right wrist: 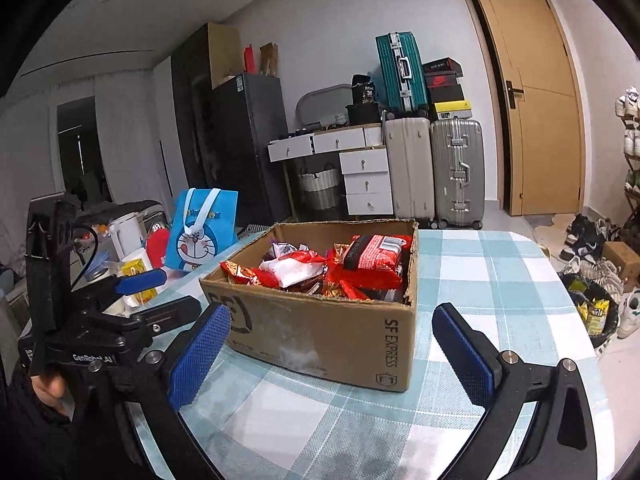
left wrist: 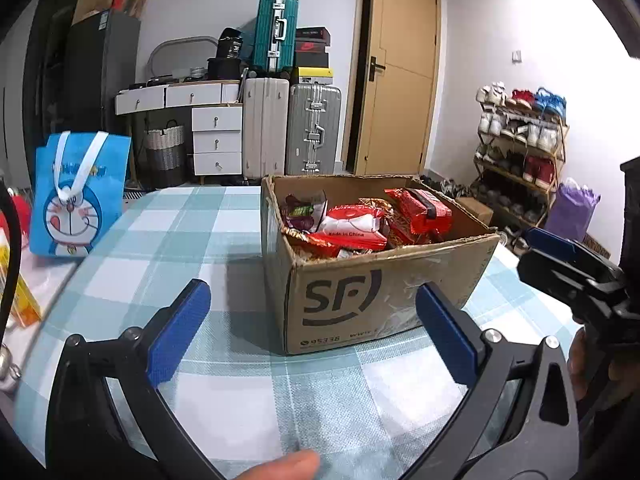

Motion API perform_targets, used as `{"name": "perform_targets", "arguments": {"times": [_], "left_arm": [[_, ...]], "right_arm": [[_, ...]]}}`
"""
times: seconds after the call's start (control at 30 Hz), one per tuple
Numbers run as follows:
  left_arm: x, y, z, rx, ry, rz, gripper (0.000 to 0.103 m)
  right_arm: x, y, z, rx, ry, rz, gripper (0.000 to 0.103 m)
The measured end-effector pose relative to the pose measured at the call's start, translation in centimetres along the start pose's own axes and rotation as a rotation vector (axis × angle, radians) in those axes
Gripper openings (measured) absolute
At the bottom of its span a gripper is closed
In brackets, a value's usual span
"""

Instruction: Organize snacks

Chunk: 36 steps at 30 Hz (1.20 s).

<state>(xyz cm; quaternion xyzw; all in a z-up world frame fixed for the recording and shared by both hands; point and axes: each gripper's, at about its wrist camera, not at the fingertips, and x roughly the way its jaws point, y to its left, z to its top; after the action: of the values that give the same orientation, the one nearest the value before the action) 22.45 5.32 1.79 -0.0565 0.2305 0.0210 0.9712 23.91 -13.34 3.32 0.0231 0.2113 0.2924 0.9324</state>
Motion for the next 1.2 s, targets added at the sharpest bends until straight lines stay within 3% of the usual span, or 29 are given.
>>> {"name": "perform_targets", "arguments": {"times": [0.23, 0.53, 1.2], "left_arm": [[0.9, 0.0, -0.9, 0.018, -0.005, 0.046, 0.102], [0.6, -0.2, -1.0, 0.035, -0.028, 0.039, 0.102], [0.5, -0.2, -1.1, 0.032, -0.029, 0.039, 0.102]], "right_arm": [[-0.3, 0.1, -0.8, -0.006, -0.034, 0.001, 0.103], [-0.2, 0.8, -1.6, -0.053, -0.045, -0.05, 0.103], [-0.6, 1.4, -1.9, -0.083, -0.07, -0.056, 0.103]]}}
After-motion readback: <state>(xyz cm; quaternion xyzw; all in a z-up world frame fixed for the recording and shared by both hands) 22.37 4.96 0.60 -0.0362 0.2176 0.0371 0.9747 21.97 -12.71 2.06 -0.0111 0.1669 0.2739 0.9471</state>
